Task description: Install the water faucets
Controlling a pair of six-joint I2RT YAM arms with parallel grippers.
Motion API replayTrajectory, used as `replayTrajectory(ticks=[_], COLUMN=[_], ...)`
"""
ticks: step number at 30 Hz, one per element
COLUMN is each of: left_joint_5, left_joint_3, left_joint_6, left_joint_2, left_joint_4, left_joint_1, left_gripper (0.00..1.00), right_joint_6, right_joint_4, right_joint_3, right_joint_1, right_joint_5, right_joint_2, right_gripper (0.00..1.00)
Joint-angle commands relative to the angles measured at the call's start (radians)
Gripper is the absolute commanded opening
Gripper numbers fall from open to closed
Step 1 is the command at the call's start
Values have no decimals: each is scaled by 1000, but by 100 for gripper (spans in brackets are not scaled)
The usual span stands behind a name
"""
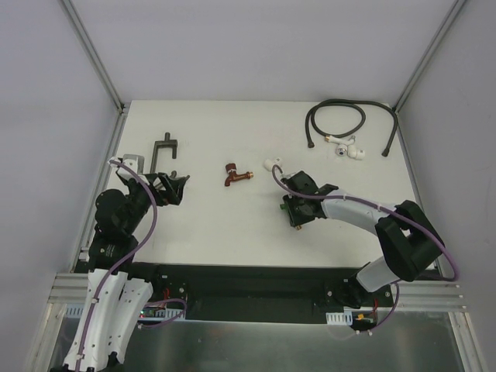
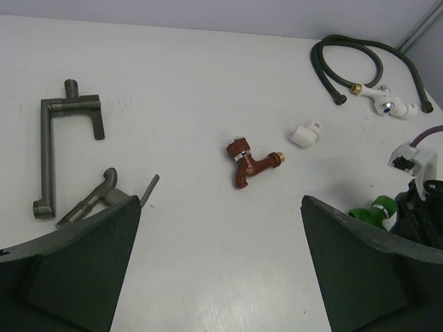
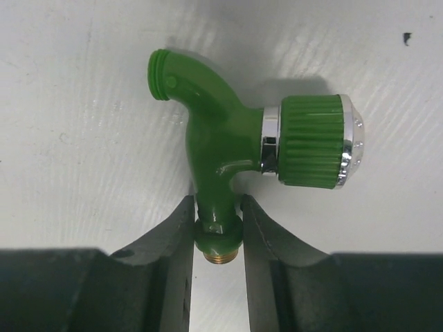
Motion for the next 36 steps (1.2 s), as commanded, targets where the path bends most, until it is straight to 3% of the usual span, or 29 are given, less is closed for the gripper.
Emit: replayTrajectory(ticks=[1,8,17,24,36], left_joint_5=[33,192,615,603,592], left_joint_3=[69,193,358,384,346], left_joint_6=[-88,-174,-367,-392,-554], left_joint_2=[78,320,679,790,905], left_joint_4=[29,37,41,50,197], left_joint_1=[6,6,-6,-216,-384], left_gripper=[99,99,99,99,99], right_joint_6=[-44,-142,-291,-350,-366], right_joint_4=[-23,-25,69,104,152], right_joint_3=[61,164,182,173,129], right_joint_1=[49,121,208,276,304], right_joint_5=[-34,-57,-137,-117,-95], right_joint_2=[-9,-115,-251,-323,-414], right_gripper=[2,2,2,2,2])
